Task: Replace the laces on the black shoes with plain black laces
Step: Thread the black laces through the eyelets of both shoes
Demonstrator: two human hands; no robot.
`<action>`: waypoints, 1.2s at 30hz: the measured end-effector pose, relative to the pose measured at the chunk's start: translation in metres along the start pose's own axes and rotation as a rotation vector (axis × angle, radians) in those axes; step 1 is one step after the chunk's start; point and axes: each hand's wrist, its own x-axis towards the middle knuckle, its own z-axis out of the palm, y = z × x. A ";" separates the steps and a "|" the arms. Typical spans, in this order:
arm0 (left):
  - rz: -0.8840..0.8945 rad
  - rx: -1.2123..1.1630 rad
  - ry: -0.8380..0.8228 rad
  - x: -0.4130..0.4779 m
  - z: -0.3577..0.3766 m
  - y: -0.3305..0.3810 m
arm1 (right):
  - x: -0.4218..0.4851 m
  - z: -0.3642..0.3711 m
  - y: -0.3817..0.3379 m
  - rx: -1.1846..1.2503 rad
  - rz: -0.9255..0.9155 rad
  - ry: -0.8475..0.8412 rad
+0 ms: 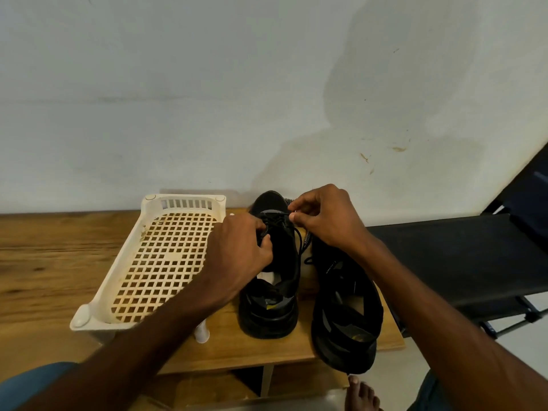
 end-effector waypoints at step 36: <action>-0.146 -0.157 0.031 0.003 -0.002 -0.008 | -0.015 0.046 -0.021 0.070 0.073 0.032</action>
